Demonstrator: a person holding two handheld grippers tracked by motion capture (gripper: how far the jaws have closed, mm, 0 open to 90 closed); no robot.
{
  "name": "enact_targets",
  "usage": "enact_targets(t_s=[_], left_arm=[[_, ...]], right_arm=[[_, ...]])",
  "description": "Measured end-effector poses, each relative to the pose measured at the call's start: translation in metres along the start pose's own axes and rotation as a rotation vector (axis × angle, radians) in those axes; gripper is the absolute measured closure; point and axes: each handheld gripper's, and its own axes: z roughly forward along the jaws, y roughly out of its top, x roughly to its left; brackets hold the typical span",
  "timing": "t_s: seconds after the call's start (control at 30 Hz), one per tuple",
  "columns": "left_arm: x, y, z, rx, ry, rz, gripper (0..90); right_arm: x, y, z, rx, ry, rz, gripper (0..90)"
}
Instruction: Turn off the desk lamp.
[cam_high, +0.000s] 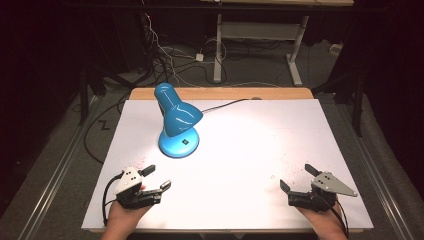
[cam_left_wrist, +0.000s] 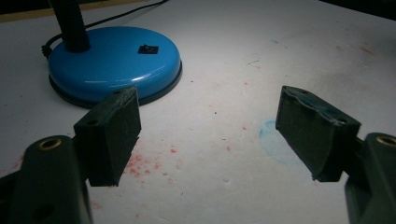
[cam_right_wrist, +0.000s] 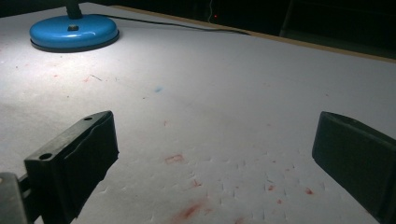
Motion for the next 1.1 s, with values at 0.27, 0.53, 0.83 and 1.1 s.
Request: enact_targets(t_s=[0.27,0.53,0.83,1.1], left_arm=[[-0.0003,0.0005,0.0006,0.004,0.004,-0.012,41.6],[0.0032,-0.0005,-0.0041,-0.017,0.003,-0.026,56.3],[0.0055,-0.001,-0.004,-0.016,-0.023,-0.027,69.4],[0.0072,-0.001,-0.0045,-0.003,-0.032,-0.039,80.8]], right_arm=[[-0.0008,0.0011,-0.0017,-0.007,-0.003,-0.001,0.9],[-0.0003,0.0023,-0.0024,-0.011,-0.003,-0.001,0.9],[0.0,0.0028,-0.0025,-0.013,-0.001,-0.002,0.9],[0.0002,0.0032,-0.0028,-0.016,0.002,-0.006,0.9]])
